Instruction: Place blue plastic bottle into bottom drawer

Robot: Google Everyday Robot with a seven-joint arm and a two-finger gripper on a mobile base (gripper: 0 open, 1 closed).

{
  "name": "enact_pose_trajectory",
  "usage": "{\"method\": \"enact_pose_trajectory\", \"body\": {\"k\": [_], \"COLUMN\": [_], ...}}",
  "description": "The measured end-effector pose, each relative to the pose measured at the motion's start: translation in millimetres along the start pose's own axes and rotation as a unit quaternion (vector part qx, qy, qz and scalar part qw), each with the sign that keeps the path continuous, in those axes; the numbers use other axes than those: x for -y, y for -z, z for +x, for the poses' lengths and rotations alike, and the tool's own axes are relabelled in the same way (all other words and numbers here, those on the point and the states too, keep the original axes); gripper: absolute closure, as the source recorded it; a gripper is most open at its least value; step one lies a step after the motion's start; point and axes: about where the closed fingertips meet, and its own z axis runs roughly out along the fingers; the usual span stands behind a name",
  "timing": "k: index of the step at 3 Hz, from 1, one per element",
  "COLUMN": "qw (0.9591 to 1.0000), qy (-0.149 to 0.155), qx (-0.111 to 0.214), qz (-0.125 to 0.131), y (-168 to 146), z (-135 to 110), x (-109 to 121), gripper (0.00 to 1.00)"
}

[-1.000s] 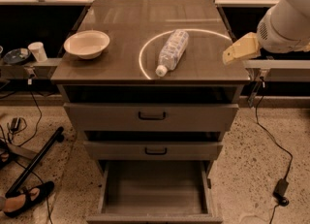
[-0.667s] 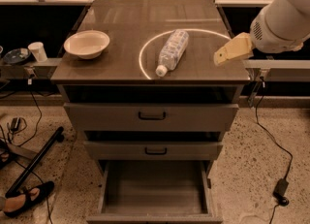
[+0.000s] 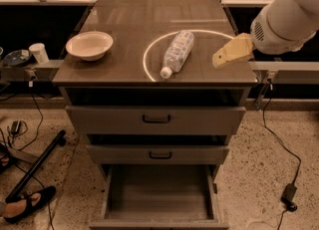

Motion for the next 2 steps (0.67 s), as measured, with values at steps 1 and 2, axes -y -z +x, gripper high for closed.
{"method": "enact_pose_trajectory", "body": {"k": [1,2], "qw": [0.9979,0.9868], "qy": [-0.033,-0.062], "qx": [0.003,0.018], "qz": [-0.056,-0.149], "y": [-6,-21], "z": [-2,-10], "x": [0,-5], "gripper": [0.00,0.00]}}
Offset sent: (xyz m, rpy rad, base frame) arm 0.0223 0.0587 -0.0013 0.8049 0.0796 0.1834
